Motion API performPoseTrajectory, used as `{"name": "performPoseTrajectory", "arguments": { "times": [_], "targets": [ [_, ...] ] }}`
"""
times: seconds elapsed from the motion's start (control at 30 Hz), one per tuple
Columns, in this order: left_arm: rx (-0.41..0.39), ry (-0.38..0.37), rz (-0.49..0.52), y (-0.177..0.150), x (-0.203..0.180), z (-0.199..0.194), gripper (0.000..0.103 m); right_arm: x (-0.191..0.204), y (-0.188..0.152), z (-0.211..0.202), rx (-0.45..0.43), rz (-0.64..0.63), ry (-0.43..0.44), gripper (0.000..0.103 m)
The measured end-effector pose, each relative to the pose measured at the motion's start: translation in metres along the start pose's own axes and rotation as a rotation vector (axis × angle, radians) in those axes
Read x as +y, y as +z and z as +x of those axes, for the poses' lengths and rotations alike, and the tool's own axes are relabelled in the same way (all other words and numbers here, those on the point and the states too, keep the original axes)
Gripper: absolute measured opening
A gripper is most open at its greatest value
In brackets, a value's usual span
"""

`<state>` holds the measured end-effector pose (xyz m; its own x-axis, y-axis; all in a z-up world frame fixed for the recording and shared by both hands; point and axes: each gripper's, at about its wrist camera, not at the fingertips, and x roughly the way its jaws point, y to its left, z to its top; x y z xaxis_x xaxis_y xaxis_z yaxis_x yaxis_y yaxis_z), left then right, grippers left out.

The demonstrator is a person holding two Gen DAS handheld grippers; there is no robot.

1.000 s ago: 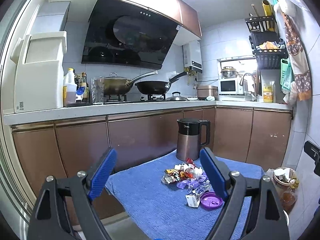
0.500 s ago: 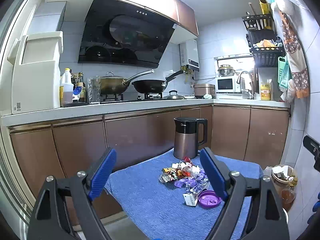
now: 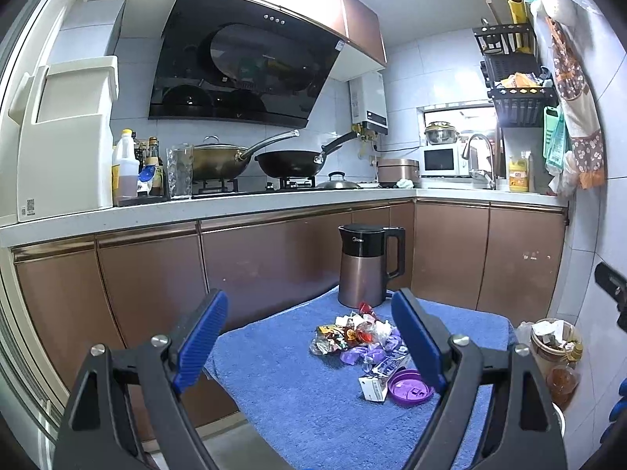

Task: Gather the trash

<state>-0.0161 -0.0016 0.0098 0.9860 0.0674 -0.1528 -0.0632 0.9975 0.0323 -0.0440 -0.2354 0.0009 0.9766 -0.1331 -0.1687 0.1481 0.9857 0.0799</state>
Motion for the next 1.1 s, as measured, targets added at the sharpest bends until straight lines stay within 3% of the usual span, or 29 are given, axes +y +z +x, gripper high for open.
{"name": "performPoseTrajectory", "arguments": {
  "times": [0.2,0.37,0.5,0.67,0.9,1.1],
  "targets": [
    [0.027,-0.012,-0.008,-0.003,0.0,0.01,0.086,0.002,-0.01,0.014,0.055,-0.011,0.014,0.103],
    [0.034,-0.014,-0.039,-0.006,0.006,0.019,0.093,-0.002,-0.016,0.025,0.084,0.008,0.049,0.103],
    [0.081,-0.027,-0.034,-0.012,0.006,0.037,0.093,-0.008,-0.023,0.037,0.121,0.041,0.095,0.103],
    [0.216,-0.111,-0.011,-0.03,-0.001,0.078,0.093,-0.01,-0.038,0.067,0.227,0.049,0.135,0.103],
    [0.474,-0.29,0.024,-0.078,-0.028,0.15,0.092,-0.014,-0.068,0.116,0.388,0.062,0.168,0.082],
    [0.624,-0.347,0.053,-0.12,-0.045,0.202,0.091,-0.014,-0.093,0.159,0.502,0.059,0.186,0.073]
  ]
}}
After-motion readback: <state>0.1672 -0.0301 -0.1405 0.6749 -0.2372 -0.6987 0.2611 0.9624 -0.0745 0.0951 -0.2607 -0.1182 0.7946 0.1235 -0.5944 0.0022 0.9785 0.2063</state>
